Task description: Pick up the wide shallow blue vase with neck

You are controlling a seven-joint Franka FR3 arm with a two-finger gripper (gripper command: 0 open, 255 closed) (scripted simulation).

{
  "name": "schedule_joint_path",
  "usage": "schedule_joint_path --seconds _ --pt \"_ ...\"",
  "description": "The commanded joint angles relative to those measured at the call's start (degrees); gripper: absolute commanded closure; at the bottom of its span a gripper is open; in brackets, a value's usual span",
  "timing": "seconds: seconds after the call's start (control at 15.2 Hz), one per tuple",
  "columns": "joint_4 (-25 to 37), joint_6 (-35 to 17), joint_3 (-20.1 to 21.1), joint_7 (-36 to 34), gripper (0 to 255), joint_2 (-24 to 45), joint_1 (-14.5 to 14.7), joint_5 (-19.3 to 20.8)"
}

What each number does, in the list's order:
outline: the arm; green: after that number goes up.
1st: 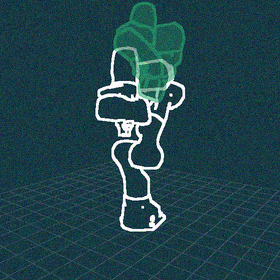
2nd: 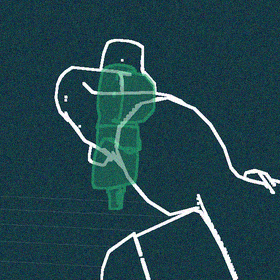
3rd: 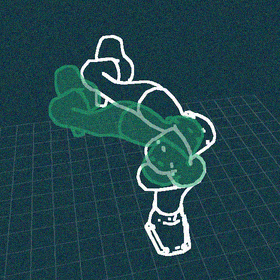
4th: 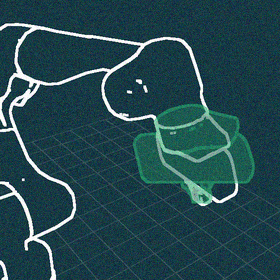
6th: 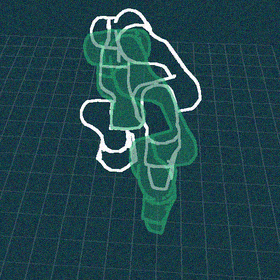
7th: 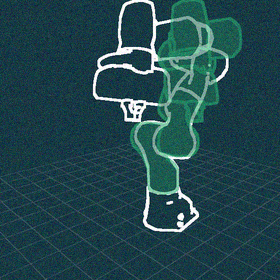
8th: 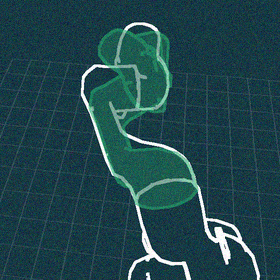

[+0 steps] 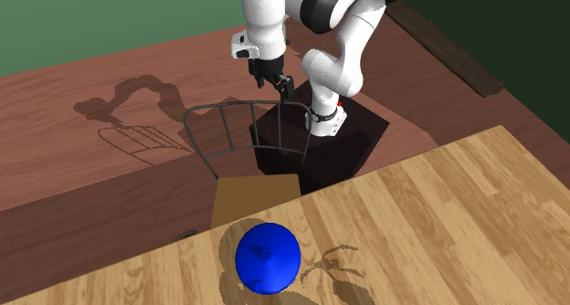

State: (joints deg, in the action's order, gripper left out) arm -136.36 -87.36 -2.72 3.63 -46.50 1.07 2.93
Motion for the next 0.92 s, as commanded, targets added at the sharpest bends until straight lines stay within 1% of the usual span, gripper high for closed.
schedule_joint_path --seconds 0.0,0.46,0.86 --pt "0.0 0.0 0.0 0.0 0 0.0 0.0 0.0" --pt "7.7 -5.0 5.9 -6.5 0 12.2 2.2 -3.4" --pt "16.8 -7.5 10.5 -11.9 0 23.5 3.4 -4.2"
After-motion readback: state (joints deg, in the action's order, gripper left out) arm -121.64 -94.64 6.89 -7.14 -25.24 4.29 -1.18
